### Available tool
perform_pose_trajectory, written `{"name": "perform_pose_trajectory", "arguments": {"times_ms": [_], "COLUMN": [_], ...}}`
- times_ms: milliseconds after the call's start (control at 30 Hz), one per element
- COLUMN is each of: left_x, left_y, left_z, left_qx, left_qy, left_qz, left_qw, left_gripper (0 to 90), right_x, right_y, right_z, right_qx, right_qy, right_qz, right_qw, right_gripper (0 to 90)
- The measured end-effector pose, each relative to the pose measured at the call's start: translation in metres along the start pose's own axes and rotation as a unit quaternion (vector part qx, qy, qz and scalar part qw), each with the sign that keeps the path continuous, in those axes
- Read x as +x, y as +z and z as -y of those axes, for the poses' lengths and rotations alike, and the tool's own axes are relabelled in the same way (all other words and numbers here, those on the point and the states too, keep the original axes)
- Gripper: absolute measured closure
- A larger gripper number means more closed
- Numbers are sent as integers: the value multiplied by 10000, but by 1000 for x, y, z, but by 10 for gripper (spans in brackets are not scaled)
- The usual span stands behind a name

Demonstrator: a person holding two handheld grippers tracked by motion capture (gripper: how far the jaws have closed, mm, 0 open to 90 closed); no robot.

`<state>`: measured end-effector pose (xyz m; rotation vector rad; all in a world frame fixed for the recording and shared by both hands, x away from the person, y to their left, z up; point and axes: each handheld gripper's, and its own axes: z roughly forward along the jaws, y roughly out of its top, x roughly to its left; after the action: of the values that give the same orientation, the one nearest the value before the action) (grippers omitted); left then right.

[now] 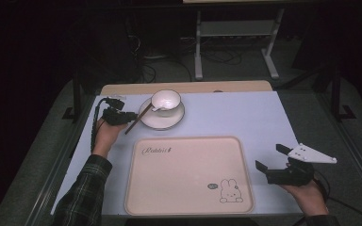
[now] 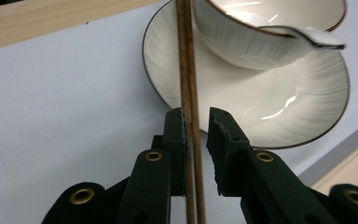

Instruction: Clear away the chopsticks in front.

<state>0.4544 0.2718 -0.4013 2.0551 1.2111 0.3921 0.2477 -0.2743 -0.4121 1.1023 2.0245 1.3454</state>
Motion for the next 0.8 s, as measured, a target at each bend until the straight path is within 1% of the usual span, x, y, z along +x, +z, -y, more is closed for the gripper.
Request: {"name": "perform_pose_trajectory", "arguments": {"times_ms": [133,233,300,433,500,567,667,800], "left_x": [5,7,7,8,7,6,5,5], "left_y": [4,7,9,12,13,14,17,21], "left_z": [2,2,3,3,3,3,5,6], "left_qx": [7,-42,-18,-20,15,11,108,162], "left_qy": [-75,-164,-161,-201,-158,-166,-139,-165], "left_qz": [-9,40,20,68,59,57,43,45], "left_qw": [10000,9998,9999,9998,9999,9998,9998,9997], "left_gripper": [759,755,754,753,753,753,754,756], "right_x": [-1,-1,-2,-2,-2,-2,-2,-2], "right_y": [0,0,0,0,-1,-1,-1,-1], "right_z": [0,1,1,1,1,1,1,1], "right_qx": [-3,6,8,9,11,7,11,11], "right_qy": [-2,11,8,-1,6,11,7,5], "right_qz": [10,17,22,19,22,23,27,30], "right_qw": [10000,10000,10000,10000,10000,10000,10000,10000], "right_gripper": [21,21,21,20,21,21,21,21]}}
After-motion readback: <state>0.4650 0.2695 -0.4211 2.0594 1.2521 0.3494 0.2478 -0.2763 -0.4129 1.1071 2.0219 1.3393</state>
